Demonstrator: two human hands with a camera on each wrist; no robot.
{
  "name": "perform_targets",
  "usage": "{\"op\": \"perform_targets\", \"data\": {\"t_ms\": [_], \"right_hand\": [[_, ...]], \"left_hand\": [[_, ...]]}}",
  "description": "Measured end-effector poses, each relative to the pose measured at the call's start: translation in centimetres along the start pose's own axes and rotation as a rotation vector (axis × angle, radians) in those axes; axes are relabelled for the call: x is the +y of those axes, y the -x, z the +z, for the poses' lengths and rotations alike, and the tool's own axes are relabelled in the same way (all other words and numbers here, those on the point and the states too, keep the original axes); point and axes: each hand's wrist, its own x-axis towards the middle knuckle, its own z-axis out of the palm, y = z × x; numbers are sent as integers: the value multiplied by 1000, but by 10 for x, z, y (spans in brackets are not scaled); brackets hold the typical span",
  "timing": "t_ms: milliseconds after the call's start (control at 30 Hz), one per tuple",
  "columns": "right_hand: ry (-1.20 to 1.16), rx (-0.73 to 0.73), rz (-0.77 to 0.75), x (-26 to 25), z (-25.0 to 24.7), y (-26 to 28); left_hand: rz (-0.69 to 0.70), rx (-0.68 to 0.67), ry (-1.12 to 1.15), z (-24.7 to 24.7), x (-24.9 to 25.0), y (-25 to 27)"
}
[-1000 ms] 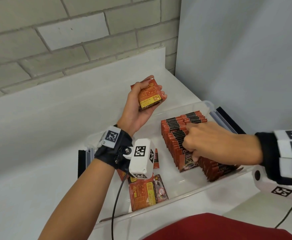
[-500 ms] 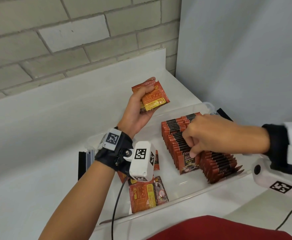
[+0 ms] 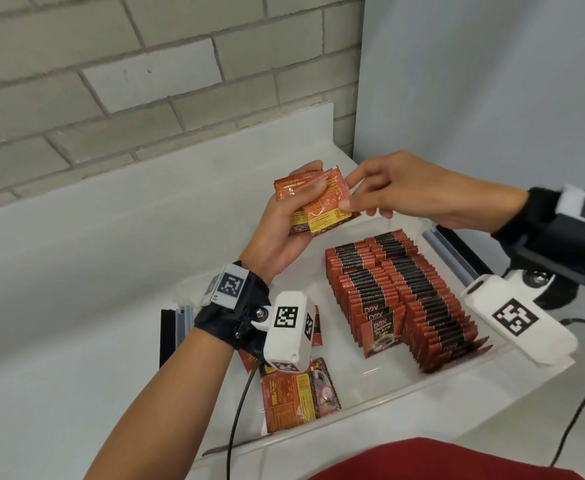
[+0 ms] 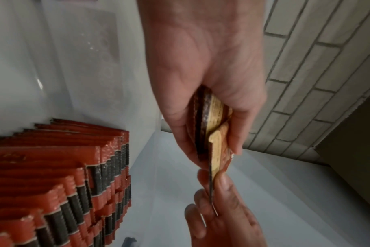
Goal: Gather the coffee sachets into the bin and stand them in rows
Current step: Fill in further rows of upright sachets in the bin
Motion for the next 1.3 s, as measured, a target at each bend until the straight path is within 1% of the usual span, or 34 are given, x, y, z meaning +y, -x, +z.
{"op": "perform_targets", "data": {"t_ms": [67,200,367,467,533,667,767,900,933,1000,1033,1100,1233,1300], "right_hand": [[-30,5,-14,0,1,-1],[-66,60,-69,-2,-5,0],[-129,123,-255,-9,-13,2],[-9,124,-331,-6,-14,0],[57,111,-364,-4,-13,-2],[85,93,-385,-2,-11,-2],[6,79,-319,-1,-12,-1],[-304,110,-118,-6,-10,5],[-346,89,-66,-7,-8,7],[-342,-33,24,-6,-3,12],[-333,-97,54,-5,1,14],[-373,-153,89,-2,8,17],[-498,-105,139,0,14,16],[-514,-68,155,0,14,14]], "left_hand": [[-12,9,-9,0,-1,-1],[-105,11,49,1,3,0],[-138,-46,22,-1,0,-3],[-165,-54,-15,2,0,0],[-148,-74,-18,2,-1,1],[-112,-99,18,-1,-3,1],[-89,-95,28,-4,-3,0],[-9,-95,75,-6,-1,-3],[10,-95,83,-7,-1,-3],[42,-103,87,-9,-1,-5],[56,-103,78,-9,-1,-5],[75,-90,42,-10,-2,-4],[87,-72,-25,-8,-3,-4],[82,-56,-27,-7,-3,-5]]}}
